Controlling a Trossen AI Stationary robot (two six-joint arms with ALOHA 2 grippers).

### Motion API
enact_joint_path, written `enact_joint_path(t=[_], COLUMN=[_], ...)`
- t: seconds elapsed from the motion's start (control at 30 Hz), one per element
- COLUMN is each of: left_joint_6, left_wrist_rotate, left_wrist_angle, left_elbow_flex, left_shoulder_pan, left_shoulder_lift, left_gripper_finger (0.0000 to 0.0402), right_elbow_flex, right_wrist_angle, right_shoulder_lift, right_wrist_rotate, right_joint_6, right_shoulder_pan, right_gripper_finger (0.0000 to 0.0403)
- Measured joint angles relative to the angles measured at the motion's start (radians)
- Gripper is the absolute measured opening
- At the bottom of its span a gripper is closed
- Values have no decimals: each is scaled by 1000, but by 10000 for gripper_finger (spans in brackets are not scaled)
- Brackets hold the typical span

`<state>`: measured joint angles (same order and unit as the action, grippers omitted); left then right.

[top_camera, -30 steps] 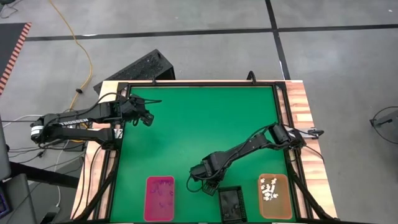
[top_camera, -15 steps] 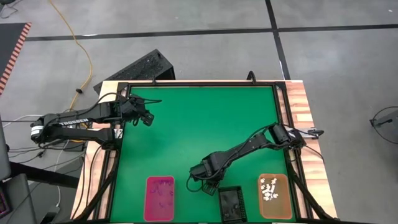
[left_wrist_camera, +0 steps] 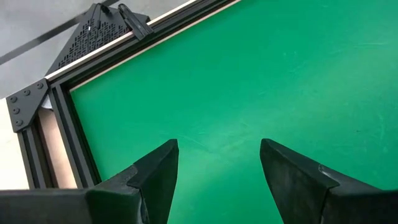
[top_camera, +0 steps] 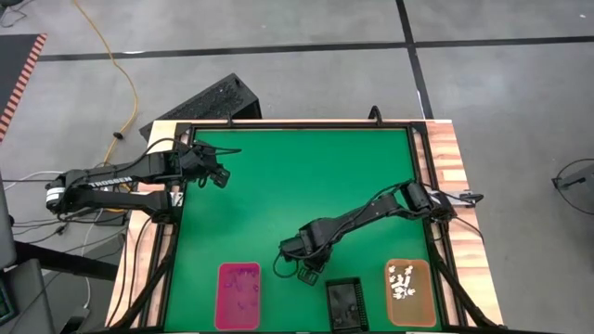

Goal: Sort Halloween decoration
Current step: Put the black skull toy into the black organizing bin

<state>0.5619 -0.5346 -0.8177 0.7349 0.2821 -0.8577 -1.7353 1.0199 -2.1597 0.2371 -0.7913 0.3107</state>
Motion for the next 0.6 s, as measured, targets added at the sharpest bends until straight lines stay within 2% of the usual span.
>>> enact_joint_path(t=[0.2,0.3,0.5,0.6], left_joint_6=[-3,-4,6,15], left_wrist_rotate=[-1,-1,0,0], left_wrist_angle=[0,0,0,0], left_elbow_flex=[0,0,0,0], left_shoulder_pan=[0,0,0,0], left_shoulder_lift=[0,0,0,0], left_gripper_finger=[219,219,219,219], right_elbow_flex=[-86,-158,-275,-278], right_wrist_angle=[84,182,367,378], right_shoulder_lift=[0,0,1,1], right_wrist_rotate=[-1,14,26,33], right_joint_6=[39,41,5,-55], right_shoulder_pan=[-5,5,96,149], right_gripper_finger=[112,112,112,113])
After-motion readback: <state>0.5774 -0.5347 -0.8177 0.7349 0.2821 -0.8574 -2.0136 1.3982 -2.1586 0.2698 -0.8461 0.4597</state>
